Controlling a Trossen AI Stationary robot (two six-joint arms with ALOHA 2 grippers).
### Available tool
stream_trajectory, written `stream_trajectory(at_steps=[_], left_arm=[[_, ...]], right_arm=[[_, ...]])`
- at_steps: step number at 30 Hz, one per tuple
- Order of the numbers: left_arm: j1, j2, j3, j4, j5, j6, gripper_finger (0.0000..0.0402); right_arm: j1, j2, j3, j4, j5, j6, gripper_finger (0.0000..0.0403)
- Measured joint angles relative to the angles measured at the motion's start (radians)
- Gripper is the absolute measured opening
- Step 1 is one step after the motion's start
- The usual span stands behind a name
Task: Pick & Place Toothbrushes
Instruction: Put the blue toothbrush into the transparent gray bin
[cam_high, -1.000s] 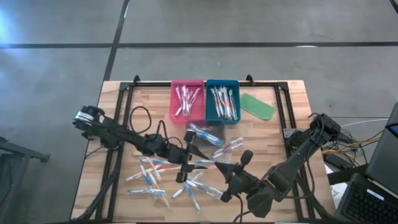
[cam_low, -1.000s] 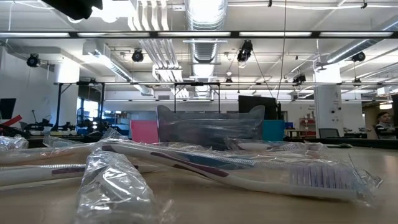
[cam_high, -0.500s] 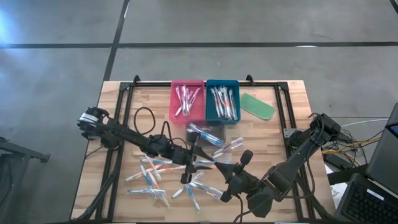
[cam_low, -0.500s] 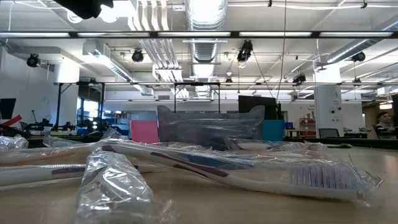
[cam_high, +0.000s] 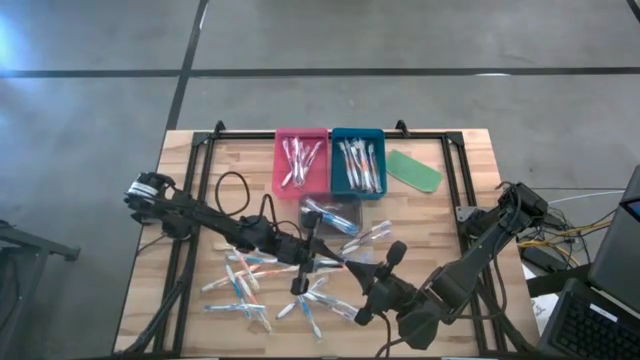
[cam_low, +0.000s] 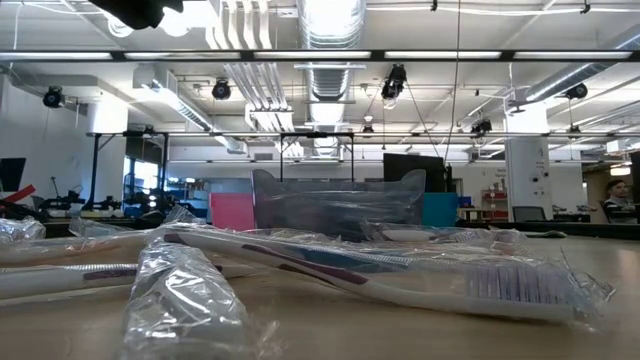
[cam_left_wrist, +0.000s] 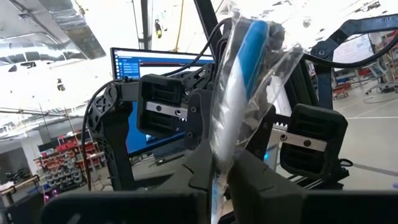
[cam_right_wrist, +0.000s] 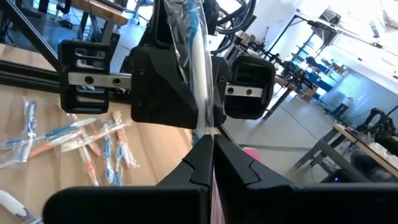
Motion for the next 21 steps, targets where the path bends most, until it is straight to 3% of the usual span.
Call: stream_trajectory(at_steps=[5,10,17,21], left_arm=[[0.0,-0.027,0.0,-0.066,-0.022,-0.005,0.0036],[0.0,-0.108,0.0,-0.271,-0.085,-0.012,0.0032],[0.0,-0.272,0.023,-0.691,-0.344,-0.056,0.0032],[0.008,-0.333,0.105,-0.955,-0.49,-0.117,0.0032]], right_arm=[[0.01,-0.018,0.0,-0.005,0.003,0.004,0.0008],[0.028,-0.073,0.0,-0.101,0.038,0.091,0.0022],[0.004,-0.164,0.0,-0.548,0.021,0.532,0.0071],[-0.036,-0.202,0.0,-0.837,-0.054,0.834,0.01]])
